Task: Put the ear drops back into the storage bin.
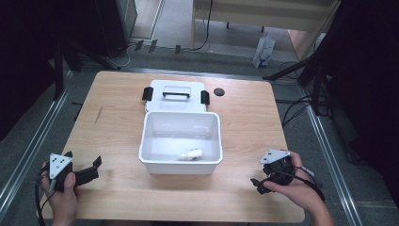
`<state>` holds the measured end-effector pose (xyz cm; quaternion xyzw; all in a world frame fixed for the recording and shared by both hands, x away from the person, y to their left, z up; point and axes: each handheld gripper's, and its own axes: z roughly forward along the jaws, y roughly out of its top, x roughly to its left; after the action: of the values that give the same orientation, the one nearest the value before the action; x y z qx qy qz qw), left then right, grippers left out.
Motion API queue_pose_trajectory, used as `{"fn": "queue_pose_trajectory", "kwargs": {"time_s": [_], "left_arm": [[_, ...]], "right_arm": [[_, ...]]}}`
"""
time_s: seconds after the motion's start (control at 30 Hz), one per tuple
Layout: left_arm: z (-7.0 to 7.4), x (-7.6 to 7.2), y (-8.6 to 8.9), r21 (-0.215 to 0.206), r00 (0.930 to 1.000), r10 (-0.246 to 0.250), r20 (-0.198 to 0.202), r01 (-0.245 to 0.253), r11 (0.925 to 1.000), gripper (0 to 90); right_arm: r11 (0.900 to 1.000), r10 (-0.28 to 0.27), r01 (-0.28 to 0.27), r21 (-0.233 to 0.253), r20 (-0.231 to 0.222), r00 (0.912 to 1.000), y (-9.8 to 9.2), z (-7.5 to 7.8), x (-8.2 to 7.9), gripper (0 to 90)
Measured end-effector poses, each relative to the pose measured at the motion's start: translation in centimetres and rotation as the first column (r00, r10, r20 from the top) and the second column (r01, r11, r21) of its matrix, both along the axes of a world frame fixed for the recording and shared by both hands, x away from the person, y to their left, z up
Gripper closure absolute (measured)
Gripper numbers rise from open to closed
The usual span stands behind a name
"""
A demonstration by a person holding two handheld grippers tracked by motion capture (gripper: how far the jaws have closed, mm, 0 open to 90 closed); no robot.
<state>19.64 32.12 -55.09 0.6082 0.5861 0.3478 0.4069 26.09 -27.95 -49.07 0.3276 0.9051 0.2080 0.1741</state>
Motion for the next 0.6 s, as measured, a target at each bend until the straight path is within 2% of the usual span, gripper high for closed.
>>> {"fn": "queue_pose_trajectory", "kwargs": {"time_s": [0.13,0.17,0.33,0.53,0.6], "left_arm": [[0.0,0.0,0.0,0.000,1.0000,0.001,0.001,-0.001,1.0000,0.1],[0.0,0.0,0.0,0.001,1.0000,0.000,0.000,0.000,1.0000,0.1],[0.0,0.0,-0.1,0.008,1.0000,-0.001,-0.001,0.001,1.0000,0.1],[0.0,0.0,-0.1,0.012,1.0000,-0.002,-0.002,0.002,0.9999,0.1],[0.0,0.0,-0.1,0.013,1.0000,-0.002,-0.003,0.002,0.9999,0.1]], "right_arm": [[0.997,-0.043,0.041,0.059,0.037,0.9984,-0.9,-0.9,-0.8,0.0],[0.995,-0.061,0.058,0.085,0.043,0.9972,-1.2,-1.1,-1.1,0.0],[0.982,-0.118,0.105,0.156,0.076,0.9901,-2.5,-2.3,-2.2,0.0],[0.954,-0.202,0.172,0.246,0.103,0.9739,-4.3,-3.8,-3.6,0.0],[0.940,-0.234,0.197,0.280,0.107,0.9662,-4.9,-4.2,-4.1,0.0]]}}
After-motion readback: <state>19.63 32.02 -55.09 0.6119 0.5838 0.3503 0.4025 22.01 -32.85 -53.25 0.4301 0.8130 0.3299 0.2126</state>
